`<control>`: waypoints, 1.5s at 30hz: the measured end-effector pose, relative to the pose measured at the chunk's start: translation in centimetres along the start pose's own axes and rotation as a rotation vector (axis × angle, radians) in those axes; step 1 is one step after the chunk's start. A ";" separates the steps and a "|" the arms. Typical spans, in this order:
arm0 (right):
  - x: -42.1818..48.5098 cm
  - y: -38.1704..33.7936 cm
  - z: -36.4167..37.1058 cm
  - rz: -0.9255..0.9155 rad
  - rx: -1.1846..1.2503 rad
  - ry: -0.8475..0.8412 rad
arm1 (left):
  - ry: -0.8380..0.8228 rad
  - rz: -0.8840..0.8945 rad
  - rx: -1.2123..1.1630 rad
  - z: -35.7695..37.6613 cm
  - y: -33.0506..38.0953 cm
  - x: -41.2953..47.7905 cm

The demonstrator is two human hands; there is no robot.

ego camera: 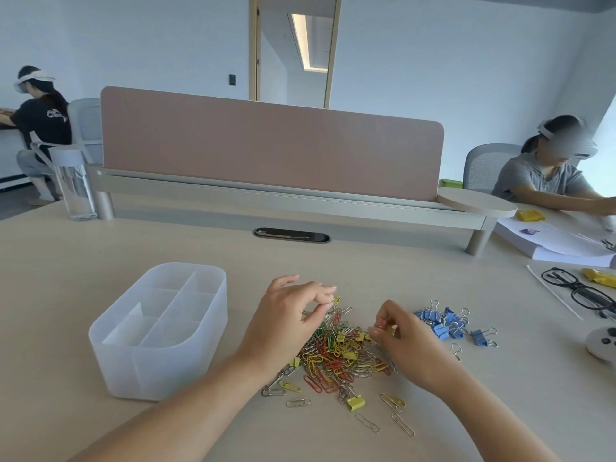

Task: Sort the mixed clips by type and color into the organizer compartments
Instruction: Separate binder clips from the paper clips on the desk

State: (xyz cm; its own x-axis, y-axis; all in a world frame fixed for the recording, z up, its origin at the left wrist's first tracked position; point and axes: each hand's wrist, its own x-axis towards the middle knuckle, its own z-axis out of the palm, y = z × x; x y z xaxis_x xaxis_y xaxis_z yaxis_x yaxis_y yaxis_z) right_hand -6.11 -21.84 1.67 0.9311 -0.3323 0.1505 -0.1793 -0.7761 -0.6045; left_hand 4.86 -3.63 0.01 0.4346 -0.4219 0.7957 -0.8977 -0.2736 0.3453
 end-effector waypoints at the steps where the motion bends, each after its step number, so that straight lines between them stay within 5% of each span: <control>1: 0.0 0.0 0.1 -0.005 -0.003 -0.008 | -0.018 0.045 -0.005 -0.1 0.2 0.1; 11: -0.5 -0.5 0.3 -0.165 0.129 0.093 | -0.116 0.198 -0.008 -0.8 0.4 0.2; 17: 0.7 0.8 1.0 0.013 0.461 0.120 | 0.061 -0.370 -0.457 -1.0 0.8 0.3; 22: 0.9 0.9 1.4 0.025 0.419 0.085 | 0.012 -0.568 -0.604 -1.2 0.5 0.5; 29: 0.9 0.2 0.1 0.389 1.568 -0.051 | -0.059 -0.691 -0.707 -1.5 1.0 1.0; 33: 0.8 0.2 -0.5 0.456 1.778 -0.121 | -0.108 -0.741 -0.576 -1.6 0.4 0.9; 40: 0.7 0.4 -0.2 0.449 1.555 -0.067 | -0.127 -0.687 -0.327 -1.8 -1.0 0.7; 45: 0.9 0.6 0.8 0.123 0.712 0.115 | -0.211 -0.642 -0.257 -2.6 -0.5 0.7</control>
State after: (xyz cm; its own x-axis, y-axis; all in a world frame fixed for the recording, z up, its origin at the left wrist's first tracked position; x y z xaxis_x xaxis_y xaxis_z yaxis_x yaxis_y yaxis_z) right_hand -5.15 -22.17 0.77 0.8713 -0.4791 0.1061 0.0057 -0.2064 -0.9785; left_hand 5.44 -1.52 1.67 0.8633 -0.4110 0.2927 -0.4381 -0.3228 0.8390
